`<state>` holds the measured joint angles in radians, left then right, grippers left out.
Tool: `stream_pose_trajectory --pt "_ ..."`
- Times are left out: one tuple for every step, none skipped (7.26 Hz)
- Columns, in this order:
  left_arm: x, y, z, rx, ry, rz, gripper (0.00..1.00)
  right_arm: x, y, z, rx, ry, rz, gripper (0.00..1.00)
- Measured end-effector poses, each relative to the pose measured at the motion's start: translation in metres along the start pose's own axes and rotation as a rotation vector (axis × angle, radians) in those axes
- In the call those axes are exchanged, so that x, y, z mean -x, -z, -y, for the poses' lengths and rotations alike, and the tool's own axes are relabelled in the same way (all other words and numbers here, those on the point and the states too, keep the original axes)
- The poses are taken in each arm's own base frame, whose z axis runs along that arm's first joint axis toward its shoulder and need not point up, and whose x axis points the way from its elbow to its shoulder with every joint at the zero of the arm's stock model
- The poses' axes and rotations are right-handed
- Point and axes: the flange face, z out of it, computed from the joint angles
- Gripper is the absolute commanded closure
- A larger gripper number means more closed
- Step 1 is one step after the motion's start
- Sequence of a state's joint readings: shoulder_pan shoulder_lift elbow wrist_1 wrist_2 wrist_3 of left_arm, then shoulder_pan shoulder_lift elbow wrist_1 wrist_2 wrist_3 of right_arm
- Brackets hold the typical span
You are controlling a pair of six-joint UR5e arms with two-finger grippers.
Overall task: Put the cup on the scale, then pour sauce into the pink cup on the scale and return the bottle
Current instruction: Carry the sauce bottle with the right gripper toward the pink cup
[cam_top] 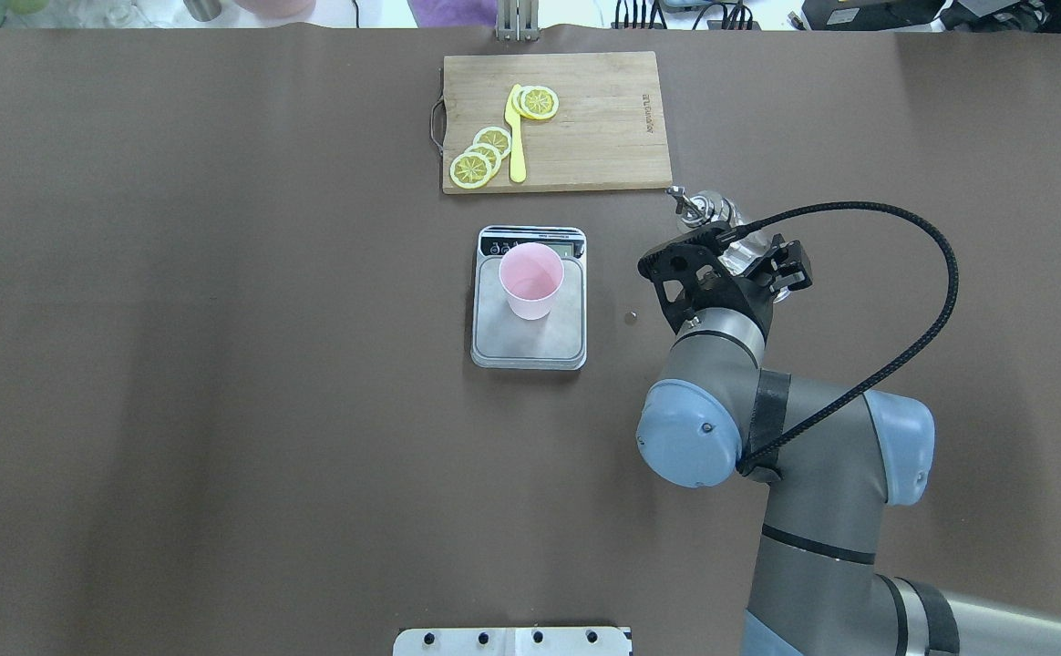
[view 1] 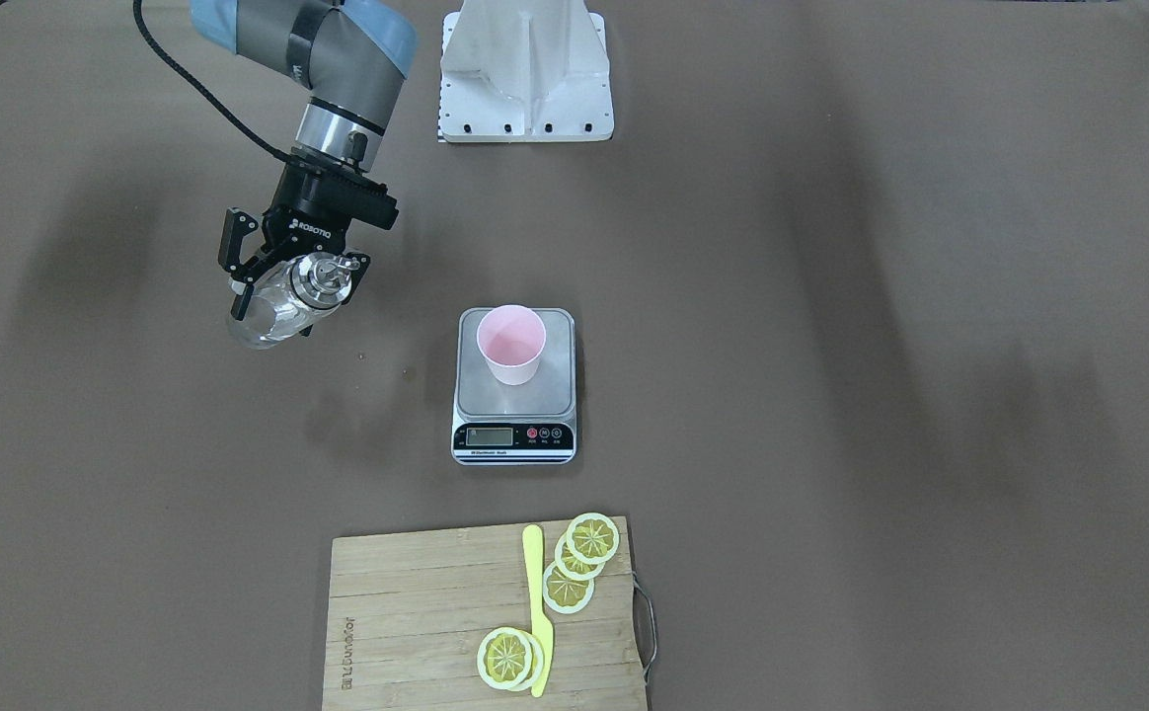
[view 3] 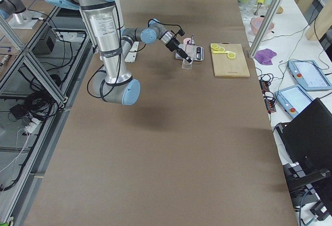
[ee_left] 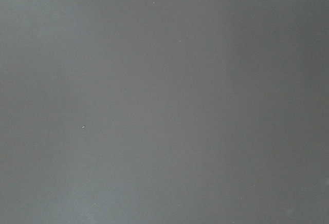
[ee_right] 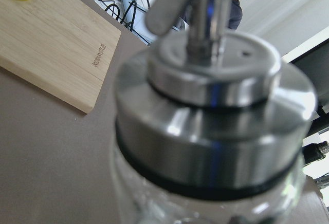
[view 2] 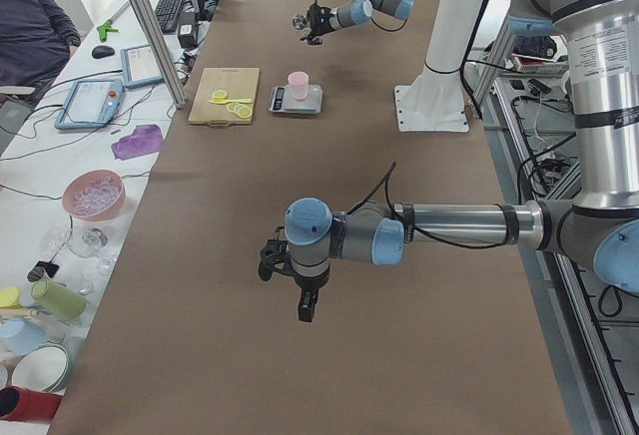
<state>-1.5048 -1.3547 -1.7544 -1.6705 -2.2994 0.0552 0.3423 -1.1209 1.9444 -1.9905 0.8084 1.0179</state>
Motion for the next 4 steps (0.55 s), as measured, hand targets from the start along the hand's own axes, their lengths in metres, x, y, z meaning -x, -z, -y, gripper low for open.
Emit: stream_pose_trajectory --pt "0.000 0.000 -0.001 0.001 0.001 0.000 0.02 0.006 0.006 0.001 0.007 0.028 -0.023 1.00" --pt "0.001 -0.001 -0.001 0.003 0.003 0.000 0.02 0.010 0.009 0.001 0.016 0.058 -0.046 1.00" --pt "0.002 -0.002 -0.002 0.005 0.005 0.000 0.02 0.015 0.012 0.003 0.028 0.089 -0.069 1.00" --pt "0.003 -0.003 -0.002 0.007 0.006 0.000 0.02 0.022 0.015 0.007 0.043 0.121 -0.093 1.00"
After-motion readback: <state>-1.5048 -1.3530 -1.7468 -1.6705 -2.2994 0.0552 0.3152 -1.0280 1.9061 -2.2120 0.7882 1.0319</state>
